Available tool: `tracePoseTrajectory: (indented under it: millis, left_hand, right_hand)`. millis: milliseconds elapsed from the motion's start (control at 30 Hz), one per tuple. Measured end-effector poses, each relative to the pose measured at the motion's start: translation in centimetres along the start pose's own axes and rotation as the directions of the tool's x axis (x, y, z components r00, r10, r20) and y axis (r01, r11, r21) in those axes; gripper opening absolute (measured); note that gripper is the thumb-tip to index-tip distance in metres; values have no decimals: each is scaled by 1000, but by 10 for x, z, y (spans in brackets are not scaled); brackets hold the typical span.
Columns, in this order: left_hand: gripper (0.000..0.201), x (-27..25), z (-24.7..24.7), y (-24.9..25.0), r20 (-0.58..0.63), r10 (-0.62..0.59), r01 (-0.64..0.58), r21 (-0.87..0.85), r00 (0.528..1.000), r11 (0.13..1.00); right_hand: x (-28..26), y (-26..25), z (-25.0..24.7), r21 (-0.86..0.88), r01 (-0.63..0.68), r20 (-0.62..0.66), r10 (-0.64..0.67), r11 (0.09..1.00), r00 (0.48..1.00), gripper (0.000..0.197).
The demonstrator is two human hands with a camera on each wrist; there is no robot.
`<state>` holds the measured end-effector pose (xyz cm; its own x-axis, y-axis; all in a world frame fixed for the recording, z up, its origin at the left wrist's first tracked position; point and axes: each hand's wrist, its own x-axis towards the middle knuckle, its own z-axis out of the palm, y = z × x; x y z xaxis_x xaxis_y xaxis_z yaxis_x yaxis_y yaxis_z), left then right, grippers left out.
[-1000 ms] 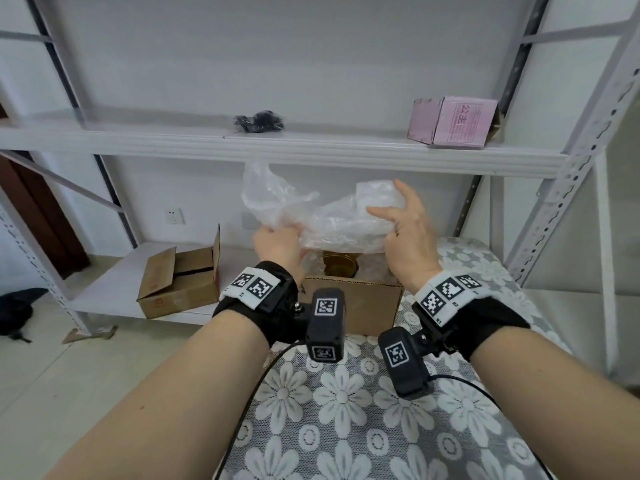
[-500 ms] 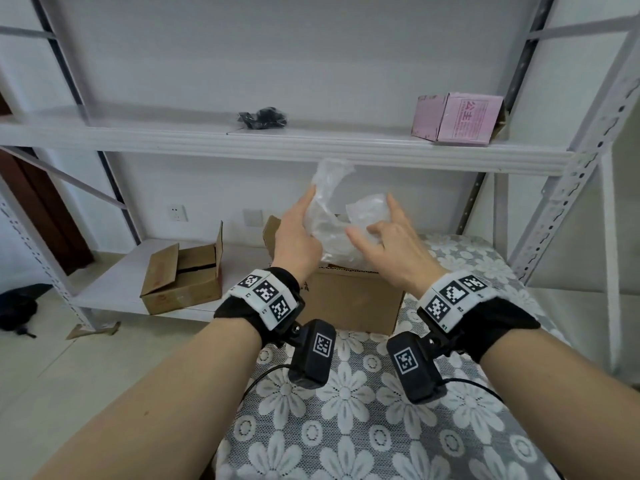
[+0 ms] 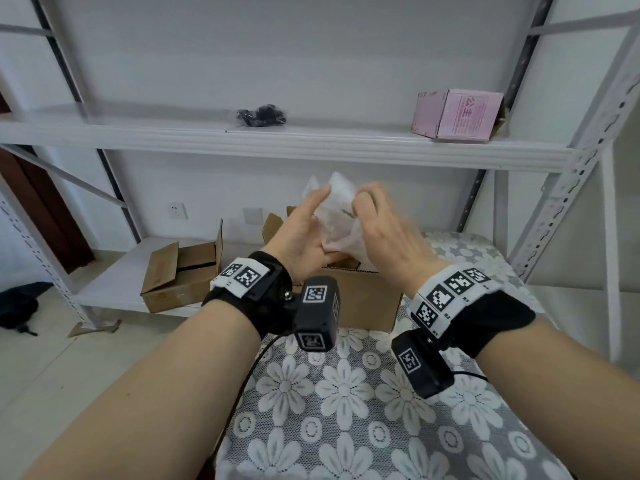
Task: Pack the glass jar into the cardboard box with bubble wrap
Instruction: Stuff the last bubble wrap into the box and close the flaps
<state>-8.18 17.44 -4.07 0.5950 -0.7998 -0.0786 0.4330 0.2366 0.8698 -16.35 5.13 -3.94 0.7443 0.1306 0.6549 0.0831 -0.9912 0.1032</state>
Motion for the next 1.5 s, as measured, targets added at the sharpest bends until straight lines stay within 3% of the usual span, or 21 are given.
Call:
tracePoseTrajectory:
  millis: [33,133,233,300,400,500,533,567,600,667,700,733,800,900,967,1033,1100,1233,1300,1400,1500]
  left_hand:
    - [58,0,0,2,7,-48,48,-101,999,994]
    - [70,1,3,4,-53,-170,157,-194,984,968]
    - [45,3,7,3,-171,-270,240,-178,948,954]
    - [42,3,11,2,-269,-287,238,-200,919,950]
    - [36,4,13,0,-398,-205,95,-279,894,955]
    - [23,-3,9,-2,-322,-153,52,-302,934,952]
    - [24,-4,6,-1,-269,-130,52,-278,954,959]
    - [23,-6,5,0,-219,-106,43,-272,970,961]
    - [23,-6,4,2,-208,-84,34,-231,975,972]
    - [22,0,-2,6,-265,-91,60,-123,960,991]
    - [21,2,-4,9,-281,-100,84,-67,954,994]
    - [22,5,-8,11,-299,-95,97,-8,949,995]
    - [27,12,-13,14,-372,9,42,127,928,991]
    - [56,17,-18,18,-459,358,-116,475,813,872]
    - [62,12,-16,21,-344,553,-217,667,759,712]
    - [53,9,-17,23,-165,638,-245,828,752,504]
    - [52,9,-19,22,-58,562,-190,909,825,372]
    - [83,13,-31,7,-62,321,3,984,945,180]
    - [79,10,-34,1,-6,299,-18,997,954,77]
    - [76,6,-34,-2,123,303,-138,990,945,31]
    - [91,5,-33,0,203,249,-199,979,947,-43]
  right_hand:
    - [-1,1,6,-6,69,-40,-69,998,997,15]
    - [-4,-2,19,35,276,-89,-272,961,958,23]
    - [-10,-12,22,101,370,-90,-362,923,928,11]
    - [-13,-17,21,189,318,-101,-304,929,947,7]
    - [-14,-11,19,204,140,-194,-100,969,976,18]
    - [-1,4,13,256,-185,-213,242,949,947,41]
    - [4,7,8,381,-328,-128,400,865,907,53]
    - [10,13,6,529,-476,23,549,702,836,66]
    - [16,17,3,662,-597,224,641,453,734,78]
    - [23,25,0,719,-686,606,588,-115,536,89]
    - [24,28,0,674,-682,709,505,-283,492,86]
    - [24,29,-2,643,-685,751,460,-343,474,74]
    - [24,25,0,634,-725,747,458,-271,482,46]
    - [23,24,17,667,-734,617,646,-126,450,28]
    - [24,20,21,730,-657,534,759,-191,373,33]
    - [25,18,22,787,-560,489,814,-258,312,46]
    - [24,16,22,807,-530,471,826,-262,309,49]
    - [18,8,30,673,-708,592,730,-213,342,43]
    - [13,8,36,615,-757,674,645,-220,360,28]
    - [9,13,33,549,-806,773,500,-220,391,11]
    - [9,17,32,498,-855,825,385,-146,414,27]
